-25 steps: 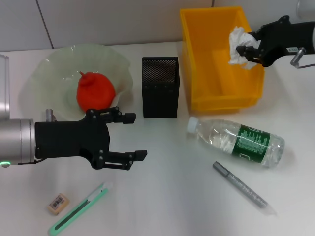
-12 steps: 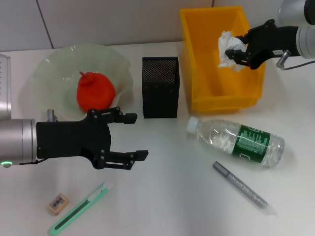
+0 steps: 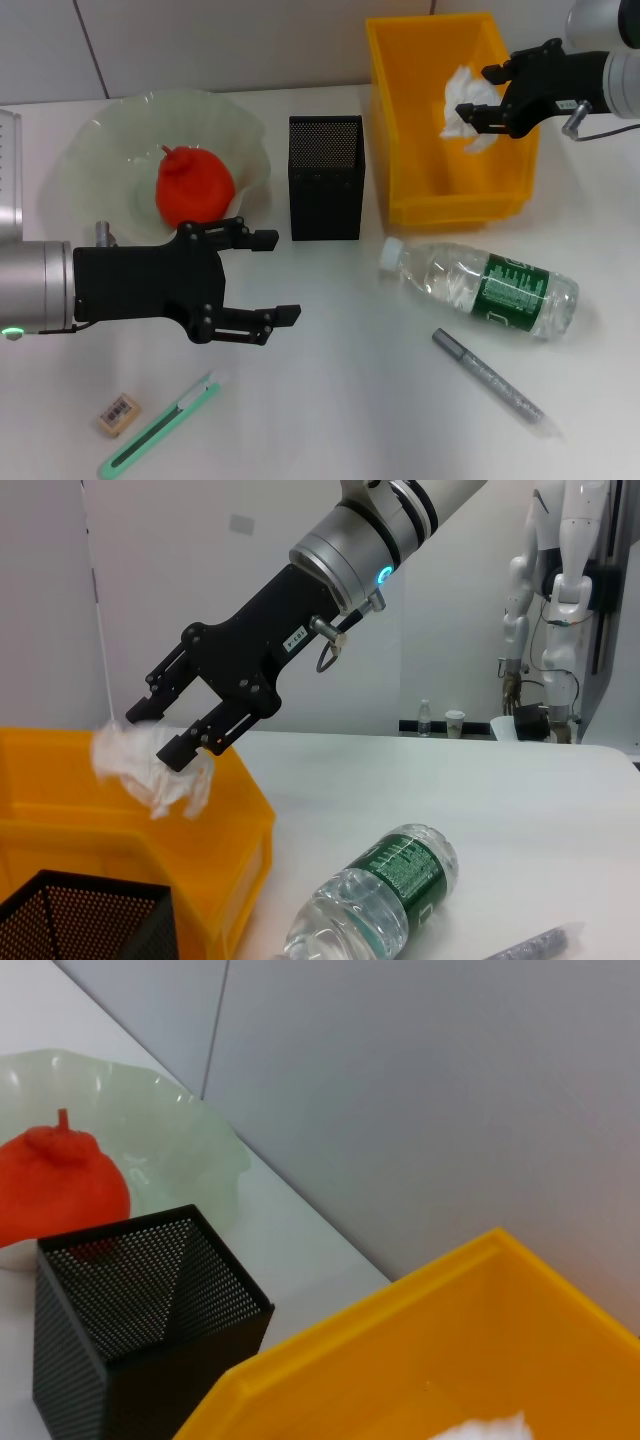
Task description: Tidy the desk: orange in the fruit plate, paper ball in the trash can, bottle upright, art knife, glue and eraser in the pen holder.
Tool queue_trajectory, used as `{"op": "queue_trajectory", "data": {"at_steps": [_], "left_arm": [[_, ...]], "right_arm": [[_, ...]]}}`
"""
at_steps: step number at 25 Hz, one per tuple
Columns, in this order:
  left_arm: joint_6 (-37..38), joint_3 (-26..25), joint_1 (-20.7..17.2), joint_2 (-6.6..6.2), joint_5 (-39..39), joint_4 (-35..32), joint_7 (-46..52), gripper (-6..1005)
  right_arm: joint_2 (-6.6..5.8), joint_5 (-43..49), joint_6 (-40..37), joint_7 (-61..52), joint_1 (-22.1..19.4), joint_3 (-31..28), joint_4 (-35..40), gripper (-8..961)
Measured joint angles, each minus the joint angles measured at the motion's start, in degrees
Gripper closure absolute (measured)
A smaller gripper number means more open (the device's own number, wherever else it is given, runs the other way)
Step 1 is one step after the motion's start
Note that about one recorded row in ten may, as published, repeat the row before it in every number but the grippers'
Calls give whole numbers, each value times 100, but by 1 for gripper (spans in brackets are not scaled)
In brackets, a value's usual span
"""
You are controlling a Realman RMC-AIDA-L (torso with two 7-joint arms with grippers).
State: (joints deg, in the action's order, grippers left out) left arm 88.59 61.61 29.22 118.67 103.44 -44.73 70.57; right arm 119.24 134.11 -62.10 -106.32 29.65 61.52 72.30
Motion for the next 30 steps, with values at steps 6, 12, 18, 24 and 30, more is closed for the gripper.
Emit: {"op": "queue_trajectory", "data": {"at_steps": [6, 12, 18, 24, 30], "left_arm": [[0, 0, 14, -2, 1, 0, 0, 136], [-3, 0, 16, -3, 1, 0, 0, 136], [-16, 0, 14, -2, 1, 17, 0, 136], [-18, 0, 13, -1, 1, 18, 0, 136], [-18, 2, 16, 7, 1, 17, 0, 136]], "right_arm": [[3, -3, 120, -19, -27, -27, 5, 387], [14, -8, 136, -23, -139, 59, 208, 309], [17, -388, 96, 51, -601, 361, 872, 302], [18, -942, -12, 196, -1008, 450, 1412, 301], [10, -873, -442, -154, -1073, 410, 1624, 229]]}}
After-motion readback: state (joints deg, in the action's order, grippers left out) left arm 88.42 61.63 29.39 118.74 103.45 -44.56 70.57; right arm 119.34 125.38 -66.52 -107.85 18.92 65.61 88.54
